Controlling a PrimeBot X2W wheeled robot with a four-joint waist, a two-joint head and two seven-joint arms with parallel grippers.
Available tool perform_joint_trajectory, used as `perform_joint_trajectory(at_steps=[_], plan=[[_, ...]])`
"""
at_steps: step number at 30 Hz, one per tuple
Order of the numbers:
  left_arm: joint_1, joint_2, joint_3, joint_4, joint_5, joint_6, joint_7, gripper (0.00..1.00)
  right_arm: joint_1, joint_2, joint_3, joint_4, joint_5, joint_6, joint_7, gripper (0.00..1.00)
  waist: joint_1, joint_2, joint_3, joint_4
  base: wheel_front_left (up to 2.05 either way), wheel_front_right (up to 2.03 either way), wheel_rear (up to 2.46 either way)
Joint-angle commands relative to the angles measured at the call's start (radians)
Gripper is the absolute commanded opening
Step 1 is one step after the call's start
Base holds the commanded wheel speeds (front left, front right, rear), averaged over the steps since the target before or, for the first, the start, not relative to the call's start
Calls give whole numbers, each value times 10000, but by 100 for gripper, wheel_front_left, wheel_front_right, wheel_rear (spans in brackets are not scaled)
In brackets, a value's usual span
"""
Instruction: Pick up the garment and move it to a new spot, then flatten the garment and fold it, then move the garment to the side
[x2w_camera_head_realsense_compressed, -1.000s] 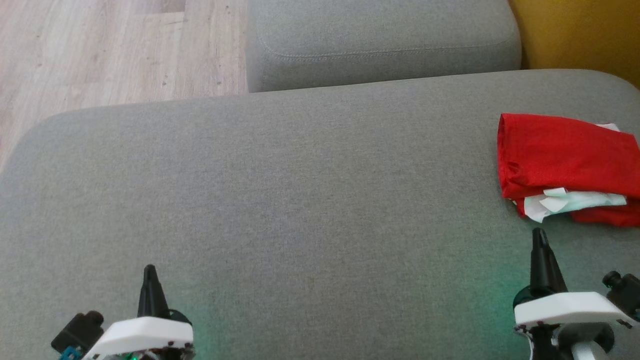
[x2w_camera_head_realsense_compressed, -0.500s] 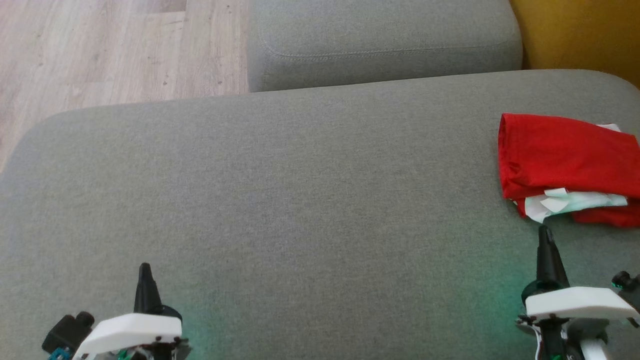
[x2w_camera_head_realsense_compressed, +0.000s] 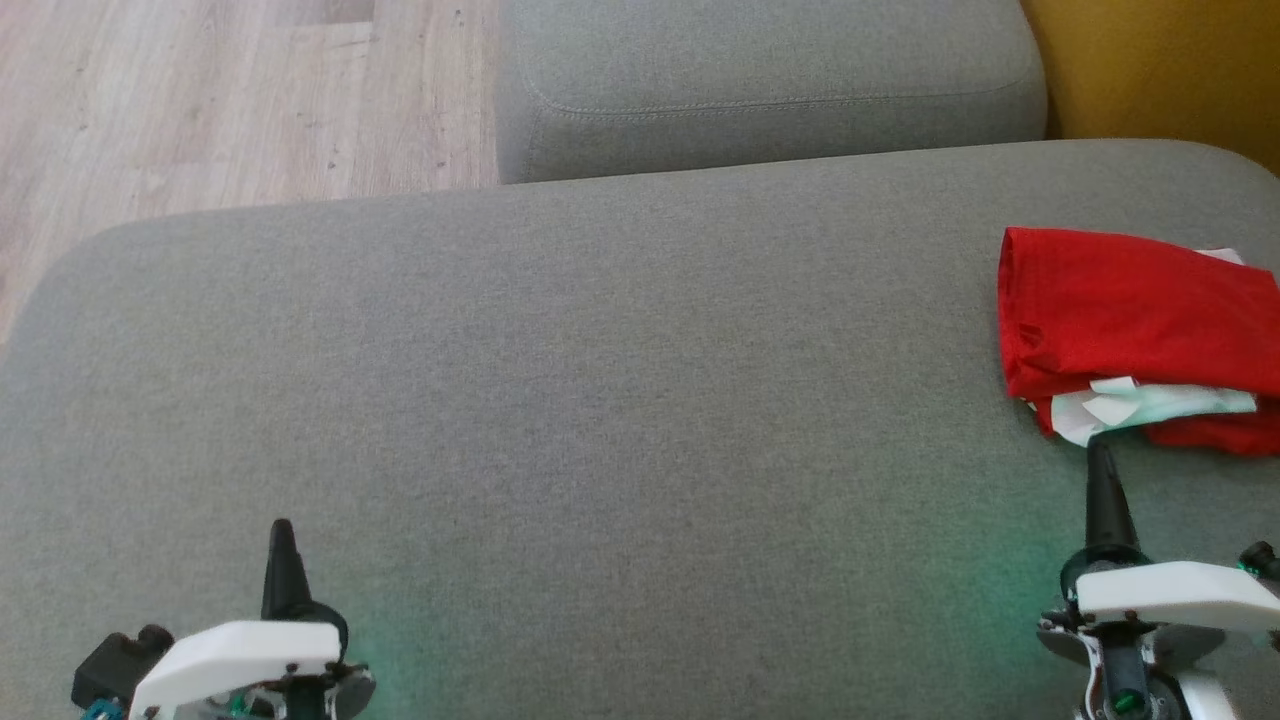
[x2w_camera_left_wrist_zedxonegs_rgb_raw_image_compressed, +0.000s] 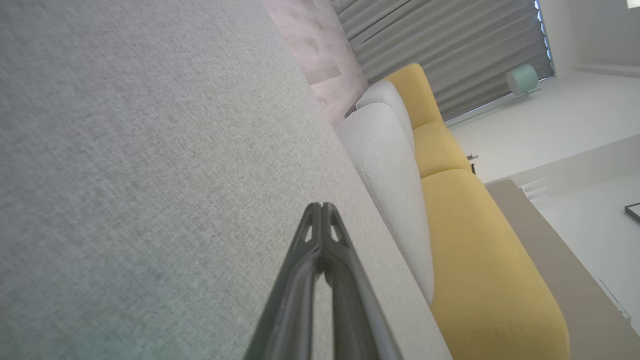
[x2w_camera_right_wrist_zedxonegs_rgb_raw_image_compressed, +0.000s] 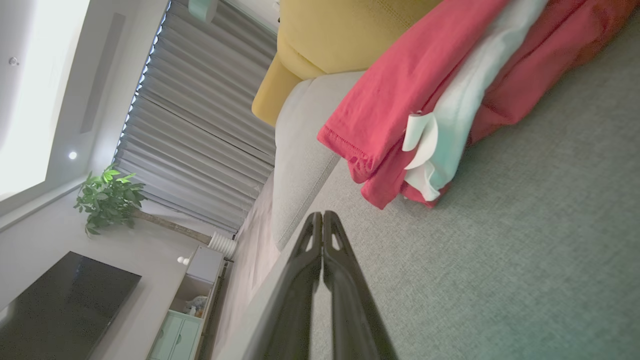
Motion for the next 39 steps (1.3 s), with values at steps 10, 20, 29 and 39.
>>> perform_joint_trajectory(at_steps=[10, 20, 29, 39], plan=[[-601, 55, 514, -436, -1060, -196, 332, 0, -586, -170, -23, -387, 1401, -5, 357, 0, 0, 0, 3, 17, 0, 0, 0], [-655, 60, 700, -519, -1858, -315, 597, 0, -672, -172, -110, -397, 2436, -6, 620, 0, 0, 0, 6, 30, 0, 0, 0], [-709, 66, 885, -602, -2653, -434, 861, 0, -759, -173, -200, -407, 3467, -6, 884, 0, 0, 0, 9, 44, 0, 0, 0], [-770, 72, 1092, -695, -3539, -566, 1155, 0, -855, -172, -302, -417, 4614, -7, 1181, 0, -1, 0, 12, 59, 0, 0, 0]])
